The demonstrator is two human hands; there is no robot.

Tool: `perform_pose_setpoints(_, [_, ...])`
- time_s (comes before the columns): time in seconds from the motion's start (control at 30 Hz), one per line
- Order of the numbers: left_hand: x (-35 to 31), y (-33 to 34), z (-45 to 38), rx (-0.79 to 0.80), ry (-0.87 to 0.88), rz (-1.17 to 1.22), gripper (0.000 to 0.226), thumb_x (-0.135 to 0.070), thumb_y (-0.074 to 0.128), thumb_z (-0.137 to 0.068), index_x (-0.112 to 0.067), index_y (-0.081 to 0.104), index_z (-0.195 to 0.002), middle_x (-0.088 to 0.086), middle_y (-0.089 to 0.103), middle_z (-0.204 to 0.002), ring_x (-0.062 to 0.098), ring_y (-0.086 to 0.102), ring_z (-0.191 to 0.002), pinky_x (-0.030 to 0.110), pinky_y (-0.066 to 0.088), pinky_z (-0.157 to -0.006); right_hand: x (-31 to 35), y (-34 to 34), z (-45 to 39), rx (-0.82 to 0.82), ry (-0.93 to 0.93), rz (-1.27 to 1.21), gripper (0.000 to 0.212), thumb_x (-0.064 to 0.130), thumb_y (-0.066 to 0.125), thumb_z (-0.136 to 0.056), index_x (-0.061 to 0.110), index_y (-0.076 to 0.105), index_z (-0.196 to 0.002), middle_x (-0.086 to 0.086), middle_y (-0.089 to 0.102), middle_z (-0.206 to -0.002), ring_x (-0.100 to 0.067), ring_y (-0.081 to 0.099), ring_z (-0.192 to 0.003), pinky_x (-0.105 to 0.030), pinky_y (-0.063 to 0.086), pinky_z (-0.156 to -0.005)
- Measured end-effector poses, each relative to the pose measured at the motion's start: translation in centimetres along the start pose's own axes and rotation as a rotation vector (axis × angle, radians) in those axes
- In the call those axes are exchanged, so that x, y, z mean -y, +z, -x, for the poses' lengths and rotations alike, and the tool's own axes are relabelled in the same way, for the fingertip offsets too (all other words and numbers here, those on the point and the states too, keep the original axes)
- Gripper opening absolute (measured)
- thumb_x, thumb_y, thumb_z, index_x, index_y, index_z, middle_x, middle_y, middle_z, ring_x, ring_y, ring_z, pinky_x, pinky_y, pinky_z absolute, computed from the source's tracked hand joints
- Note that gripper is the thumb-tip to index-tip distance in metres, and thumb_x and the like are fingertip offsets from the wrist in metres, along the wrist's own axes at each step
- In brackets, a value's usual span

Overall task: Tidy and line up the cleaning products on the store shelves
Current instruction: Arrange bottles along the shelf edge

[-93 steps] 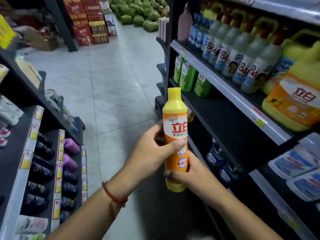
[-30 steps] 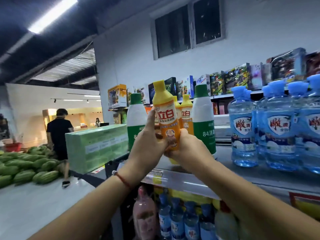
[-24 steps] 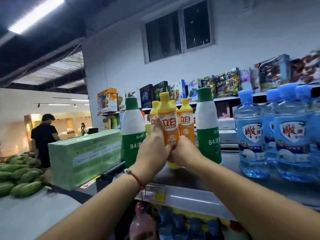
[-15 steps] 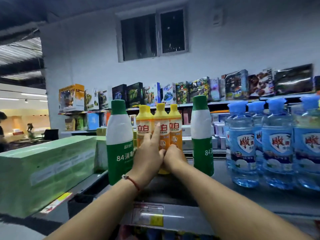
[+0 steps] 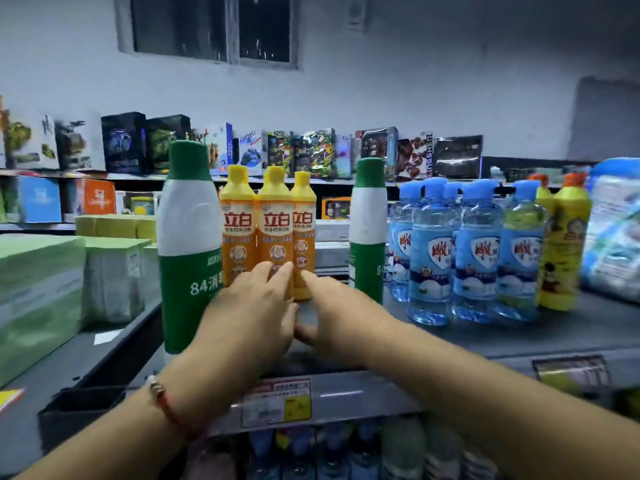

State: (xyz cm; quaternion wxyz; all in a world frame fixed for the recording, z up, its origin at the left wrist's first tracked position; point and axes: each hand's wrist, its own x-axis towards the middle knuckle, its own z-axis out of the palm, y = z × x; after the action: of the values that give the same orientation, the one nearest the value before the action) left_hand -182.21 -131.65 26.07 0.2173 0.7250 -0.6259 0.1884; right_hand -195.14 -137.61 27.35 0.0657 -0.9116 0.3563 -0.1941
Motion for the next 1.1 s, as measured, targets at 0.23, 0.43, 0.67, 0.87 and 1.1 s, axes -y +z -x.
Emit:
perform_pose_setpoints(0.23, [-7.7, -1.1, 2.8, 0.113, 0.228, -0.024, 0.076, -0.062, 0.044, -0.095, -0.029, 0.018, -0.159, 0.002, 0.026, -0.164, 0.02, 0.031, -0.148, 0.032, 0.03, -0.117, -6.0, -6.5, 14.1, 0.021, 0.112, 0.367, 0.075, 0.054, 0.052, -0.098, 0.029, 0.016, -0.159, 0.007, 0.019, -0.165, -0.015, 0.01, -0.153, -0.029, 0.006, -0.123])
perform_pose_setpoints(0.43, [-22.8, 0.3, 2.9, 0.137, 0.471, 0.001, 0.077, -0.066, 0.036, -0.096, -0.033, 0.011, -0.16, -0.001, 0.018, -0.166, 0.019, 0.024, -0.15, 0.035, 0.026, -0.12, -18.3, -12.5, 26.0, -0.049, 0.393, 0.361, 0.077, 0.059, 0.051, -0.096, 0.032, 0.017, -0.159, 0.008, 0.017, -0.166, -0.013, 0.011, -0.153, -0.032, 0.01, -0.124])
perform_pose_setpoints(0.67, [-44.3, 3.4, 5.2, 0.174, 0.643, 0.176, 0.073, -0.068, 0.04, -0.094, -0.035, 0.021, -0.157, -0.001, 0.018, -0.167, 0.021, 0.024, -0.15, 0.037, 0.026, -0.12, -30.3, -20.2, 45.1, -0.101, 0.722, 0.318, 0.075, 0.063, 0.051, -0.094, 0.037, 0.021, -0.158, 0.014, 0.018, -0.164, -0.008, 0.017, -0.151, -0.031, 0.019, -0.122])
perform_pose_setpoints(0.87, [-59.5, 3.7, 6.6, 0.142, 0.771, 0.295, 0.067, -0.063, 0.04, -0.097, -0.031, 0.03, -0.155, 0.001, 0.037, -0.158, 0.024, 0.037, -0.142, 0.038, 0.034, -0.114, -35.9, -25.6, 54.5, -0.125, 0.841, 0.325, 0.075, 0.062, 0.052, -0.094, 0.036, 0.022, -0.157, 0.011, 0.022, -0.164, -0.011, 0.022, -0.15, -0.035, 0.026, -0.121])
perform_pose_setpoints(1.1, [-69.8, 6.2, 4.9, 0.115, 0.847, 0.296, 0.069, -0.066, 0.039, -0.096, -0.03, 0.031, -0.154, -0.001, 0.042, -0.154, 0.022, 0.042, -0.139, 0.039, 0.04, -0.109, -43.0, -27.5, 56.7, -0.176, 0.843, 0.277, 0.073, 0.056, 0.056, -0.094, 0.033, 0.026, -0.157, 0.009, 0.027, -0.162, -0.014, 0.03, -0.147, -0.036, 0.032, -0.118])
